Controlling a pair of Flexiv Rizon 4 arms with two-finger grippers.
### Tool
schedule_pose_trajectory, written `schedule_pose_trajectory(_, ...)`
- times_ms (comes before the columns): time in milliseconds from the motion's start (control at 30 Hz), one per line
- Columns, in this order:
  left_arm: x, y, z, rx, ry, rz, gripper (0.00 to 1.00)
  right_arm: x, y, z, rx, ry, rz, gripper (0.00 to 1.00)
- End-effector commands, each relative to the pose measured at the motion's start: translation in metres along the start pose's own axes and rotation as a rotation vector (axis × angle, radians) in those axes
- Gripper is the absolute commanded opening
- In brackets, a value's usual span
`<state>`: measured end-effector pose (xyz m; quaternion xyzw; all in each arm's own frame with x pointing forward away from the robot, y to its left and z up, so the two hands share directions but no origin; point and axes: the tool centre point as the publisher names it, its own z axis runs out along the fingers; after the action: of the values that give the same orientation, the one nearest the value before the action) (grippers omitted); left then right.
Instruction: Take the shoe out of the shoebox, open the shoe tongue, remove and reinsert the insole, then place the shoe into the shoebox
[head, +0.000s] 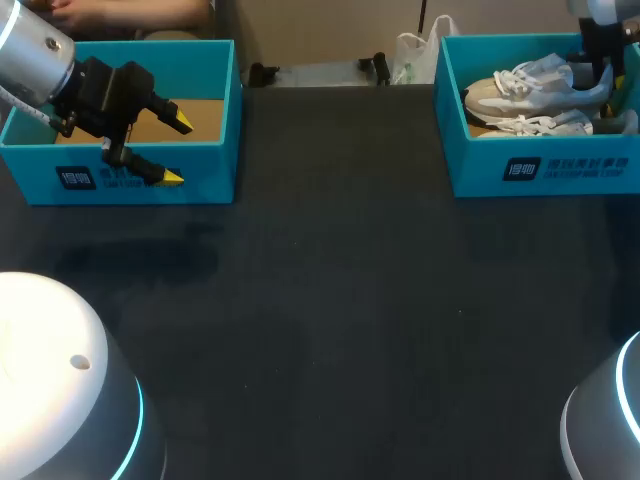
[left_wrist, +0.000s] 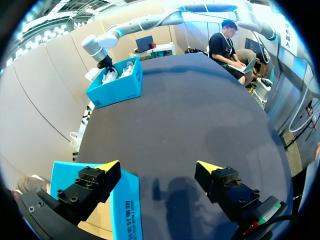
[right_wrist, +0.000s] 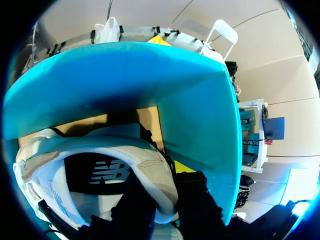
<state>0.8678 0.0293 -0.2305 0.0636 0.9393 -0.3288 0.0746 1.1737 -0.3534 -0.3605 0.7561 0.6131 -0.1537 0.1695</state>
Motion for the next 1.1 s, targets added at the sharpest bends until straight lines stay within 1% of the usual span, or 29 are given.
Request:
schedule_pose_trajectory(33,0.000,-0.001,0.000,-0.004,0.002,-0.001,1.00,0.004,0.009,0.001,0.015,-0.005,0.005,0.52)
schedule_pose_trajectory(67,0.000,-0.001,0.000,-0.004,0.002,-0.001,1.00,0.003,0.010,0.000,0.015,-0.004,0.007,0.74)
schedule_pose_trajectory(100,0.000,-0.001,0.000,-0.004,0.002,-0.001,1.00,0.002,0.010,-0.001,0.015,-0.003,0.011,0.73)
schedule_pose_trajectory(233,0.000,-0.001,0.000,-0.004,0.002,-0.001,1.00,-0.001,0.009,-0.010,0.015,0.007,0.022,0.95)
schedule_pose_trajectory(267,0.000,-0.001,0.000,-0.004,0.002,-0.001,1.00,-0.002,0.009,-0.013,0.013,0.010,0.023,0.98)
schedule_pose_trajectory(300,0.000,-0.001,0.000,-0.004,0.002,-0.001,1.00,-0.003,0.008,-0.016,0.010,0.014,0.025,0.97)
schedule_pose_trajectory(400,0.000,-0.001,0.000,-0.004,0.002,-0.001,1.00,-0.006,0.006,-0.026,0.005,0.019,0.031,1.00)
schedule_pose_trajectory(500,0.000,-0.001,0.000,-0.004,0.002,-0.001,1.00,-0.009,0.004,-0.035,0.003,0.024,0.035,1.00)
schedule_pose_trajectory(600,0.000,-0.001,0.000,-0.004,0.002,-0.001,1.00,-0.012,0.001,-0.047,0.007,0.052,0.034,1.00)
schedule_pose_trajectory(733,0.000,-0.001,0.000,-0.004,0.002,-0.001,1.00,-0.013,-0.007,-0.066,-0.010,0.069,0.016,1.00)
schedule_pose_trajectory(833,0.000,-0.001,0.000,-0.004,0.002,-0.001,1.00,-0.014,-0.015,-0.082,-0.024,0.088,0.004,1.00)
schedule_pose_trajectory(900,0.000,-0.001,0.000,-0.004,0.002,-0.001,1.00,-0.015,-0.021,-0.092,-0.026,0.119,0.006,1.00)
schedule_pose_trajectory(1100,0.000,-0.001,0.000,-0.004,0.002,-0.001,1.00,-0.016,-0.044,-0.121,-0.071,0.179,-0.028,1.00)
